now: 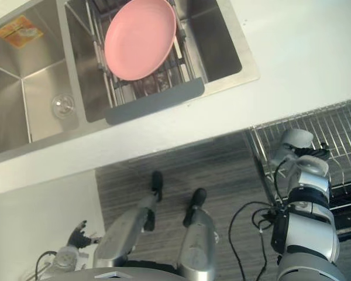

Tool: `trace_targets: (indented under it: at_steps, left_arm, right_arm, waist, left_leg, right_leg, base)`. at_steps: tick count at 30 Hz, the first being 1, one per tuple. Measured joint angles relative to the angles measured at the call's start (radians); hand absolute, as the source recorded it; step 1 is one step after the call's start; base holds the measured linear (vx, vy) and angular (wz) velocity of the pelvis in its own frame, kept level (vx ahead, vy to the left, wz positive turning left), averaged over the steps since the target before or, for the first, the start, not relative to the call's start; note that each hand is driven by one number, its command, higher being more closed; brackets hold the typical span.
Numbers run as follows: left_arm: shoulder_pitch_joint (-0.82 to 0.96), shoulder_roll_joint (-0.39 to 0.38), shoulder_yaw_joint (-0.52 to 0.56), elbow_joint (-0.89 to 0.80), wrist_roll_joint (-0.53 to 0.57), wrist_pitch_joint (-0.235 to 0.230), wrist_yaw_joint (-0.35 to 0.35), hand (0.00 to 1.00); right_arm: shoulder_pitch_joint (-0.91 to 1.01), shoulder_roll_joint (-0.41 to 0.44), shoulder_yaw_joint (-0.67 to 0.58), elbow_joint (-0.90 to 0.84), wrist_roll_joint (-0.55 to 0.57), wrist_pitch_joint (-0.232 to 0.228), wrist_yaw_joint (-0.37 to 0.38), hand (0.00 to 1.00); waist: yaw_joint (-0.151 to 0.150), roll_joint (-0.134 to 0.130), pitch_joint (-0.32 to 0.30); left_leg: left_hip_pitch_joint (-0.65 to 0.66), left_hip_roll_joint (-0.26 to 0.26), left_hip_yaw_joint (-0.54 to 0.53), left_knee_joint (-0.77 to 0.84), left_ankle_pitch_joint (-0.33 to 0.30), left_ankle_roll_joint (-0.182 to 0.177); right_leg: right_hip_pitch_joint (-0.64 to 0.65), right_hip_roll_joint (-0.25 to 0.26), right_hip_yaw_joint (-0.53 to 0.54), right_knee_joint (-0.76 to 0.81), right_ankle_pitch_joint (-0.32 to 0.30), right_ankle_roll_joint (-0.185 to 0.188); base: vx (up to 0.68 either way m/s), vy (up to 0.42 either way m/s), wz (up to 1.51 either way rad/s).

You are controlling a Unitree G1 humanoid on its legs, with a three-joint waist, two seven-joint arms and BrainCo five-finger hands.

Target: Walk over to the sink, pick up the cup, carry it to the dishwasher, place the cup inside the dishwasher, then close the dishwasher door

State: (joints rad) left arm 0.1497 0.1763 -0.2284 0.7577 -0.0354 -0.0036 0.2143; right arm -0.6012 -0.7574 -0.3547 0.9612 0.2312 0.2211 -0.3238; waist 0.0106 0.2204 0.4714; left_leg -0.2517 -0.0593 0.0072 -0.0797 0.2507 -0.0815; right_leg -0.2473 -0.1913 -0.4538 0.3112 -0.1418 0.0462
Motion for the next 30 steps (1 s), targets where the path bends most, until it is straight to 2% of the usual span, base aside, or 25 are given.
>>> trace_targets:
  at_steps: [6, 9, 12, 13, 15, 16, 18, 24, 28, 30]
  left_arm:
    - [0.01, 0.001, -0.008, -0.024, 0.017, 0.0, -0.001, 0.0]
    - [0.011, 0.001, -0.008, -0.042, 0.021, -0.002, -0.002, 0.0]
    - [0.011, 0.001, -0.005, -0.038, 0.042, 0.004, -0.001, 0.0]
    - [0.012, 0.001, -0.004, -0.038, 0.044, 0.004, -0.001, 0.0]
    - [0.017, 0.003, 0.016, -0.028, 0.061, 0.005, 0.0, 0.0]
    - [0.016, 0.004, 0.023, -0.026, 0.062, 0.007, -0.001, 0.0]
    - [0.016, 0.009, 0.032, -0.022, 0.085, 0.009, -0.001, 0.0]
    - [0.022, 0.009, 0.05, 0.016, 0.128, 0.027, -0.002, 0.0]
    - [0.02, 0.004, 0.072, 0.033, 0.128, 0.028, -0.002, 0.0]
    - [0.017, 0.003, 0.077, 0.056, 0.128, 0.029, -0.001, 0.0]
  right_arm:
    - [0.024, 0.001, -0.003, -0.006, 0.062, -0.026, 0.019, 0.0]
    - [0.086, 0.019, -0.012, -0.084, 0.121, -0.059, 0.021, 0.0]
    - [0.141, 0.057, -0.013, -0.162, 0.159, -0.085, 0.025, 0.0]
    - [0.156, 0.068, -0.013, -0.172, 0.166, -0.088, 0.031, 0.0]
    - [0.196, 0.12, -0.013, -0.206, 0.204, -0.091, 0.043, 0.0]
    - [0.203, 0.13, -0.013, -0.207, 0.21, -0.092, 0.047, 0.0]
    - [0.238, 0.152, -0.025, -0.222, 0.247, -0.112, 0.056, 0.0]
    - [0.322, 0.199, -0.106, -0.449, 0.295, -0.192, 0.059, 0.0]
    - [0.396, 0.235, -0.167, -0.611, 0.344, -0.217, 0.064, 0.0]
    - [0.442, 0.267, -0.173, -0.704, 0.374, -0.245, 0.063, 0.0]
  waist:
    - [-0.007, 0.0, 0.0]
    - [-0.006, -0.003, -0.002]
    - [-0.015, -0.014, -0.009]
    - [-0.016, -0.02, -0.017]
    - [-0.015, -0.054, -0.063]
    - [-0.016, -0.063, -0.074]
    - [-0.023, -0.094, -0.101]
    - [-0.027, -0.128, -0.182]
    - [-0.046, -0.149, -0.208]
    - [-0.064, -0.166, -0.236]
  left_leg:
    - [0.0, 0.0, -0.004, 0.0, -0.005, 0.0]
    - [0.022, 0.003, 0.022, -0.005, -0.039, 0.017]
    - [0.061, 0.009, 0.09, -0.006, -0.062, 0.039]
    - [0.068, 0.009, 0.105, -0.006, -0.064, 0.043]
    - [0.084, 0.009, 0.13, -0.005, -0.067, 0.048]
    - [0.089, 0.009, 0.132, -0.005, -0.065, 0.05]
    - [0.127, 0.011, 0.138, -0.004, -0.066, 0.049]
    - [0.17, 0.046, 0.19, -0.005, -0.093, 0.057]
    - [0.197, 0.062, 0.226, -0.005, -0.107, 0.072]
    - [0.203, 0.07, 0.245, -0.005, -0.113, 0.079]
  right_leg:
    - [0.002, -0.003, -0.008, 0.017, -0.002, 0.003]
    - [0.01, -0.009, -0.001, 0.041, -0.006, 0.001]
    - [0.039, -0.016, 0.014, 0.048, -0.01, 0.007]
    - [0.042, -0.017, 0.019, 0.049, -0.011, 0.009]
    - [0.045, -0.018, 0.043, 0.051, -0.014, 0.012]
    - [0.05, -0.017, 0.045, 0.05, -0.014, 0.012]
    - [0.096, -0.012, 0.048, 0.028, -0.014, 0.013]
    - [0.15, 0.044, 0.089, -0.073, 0.026, 0.013]
    - [0.186, 0.074, 0.121, -0.138, 0.062, 0.012]
    - [0.197, 0.088, 0.141, -0.176, 0.082, 0.01]
  base:
    - [-0.03, 0.018, 0.08]
    - [-0.02, 0.024, -0.07]
    - [0.0, 0.021, -0.16]
    - [0.04, 0.015, -0.19]
    - [0.06, 0.011, -0.25]
    - [0.09, -0.006, -0.14]
    - [0.07, -0.013, -0.06]
    - [0.0, -0.015, -0.28]
    - [0.0, 0.005, -0.35]
    - [0.03, 0.0, -0.34]
